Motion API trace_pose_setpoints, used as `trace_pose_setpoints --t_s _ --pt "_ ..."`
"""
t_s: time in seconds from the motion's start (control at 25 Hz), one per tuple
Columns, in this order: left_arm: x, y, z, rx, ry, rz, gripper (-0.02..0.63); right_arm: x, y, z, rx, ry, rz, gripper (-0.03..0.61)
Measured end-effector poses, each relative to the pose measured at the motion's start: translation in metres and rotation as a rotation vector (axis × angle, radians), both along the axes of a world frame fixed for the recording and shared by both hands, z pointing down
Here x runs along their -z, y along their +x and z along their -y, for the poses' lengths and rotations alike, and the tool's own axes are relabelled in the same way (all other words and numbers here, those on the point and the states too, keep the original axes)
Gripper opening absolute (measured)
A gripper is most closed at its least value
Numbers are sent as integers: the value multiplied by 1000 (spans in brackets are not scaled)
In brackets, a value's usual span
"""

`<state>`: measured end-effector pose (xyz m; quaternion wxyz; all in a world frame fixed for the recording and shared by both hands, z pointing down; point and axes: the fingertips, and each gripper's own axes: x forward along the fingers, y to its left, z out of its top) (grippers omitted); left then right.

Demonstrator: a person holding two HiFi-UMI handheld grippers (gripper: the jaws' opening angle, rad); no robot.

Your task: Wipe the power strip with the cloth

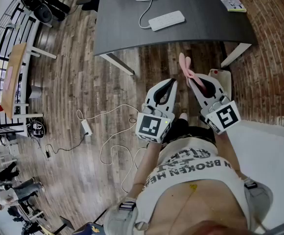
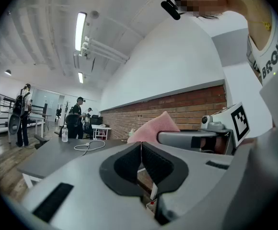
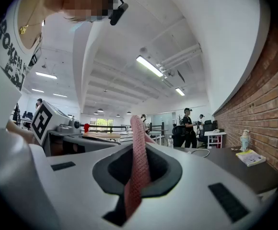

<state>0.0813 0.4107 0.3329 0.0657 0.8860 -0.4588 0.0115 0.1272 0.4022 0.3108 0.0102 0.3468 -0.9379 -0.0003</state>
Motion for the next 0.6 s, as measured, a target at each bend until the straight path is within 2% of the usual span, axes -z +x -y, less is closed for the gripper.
trace_pose_setpoints --t_s 0.36,0.6 --pt "-7 -11 35 -23 -14 -8 12 -7 -7 35 -31 -15 52 17" --pt "-14 -25 93 -79 -16 -8 12 -11 -19 91 -88 -19 54 17"
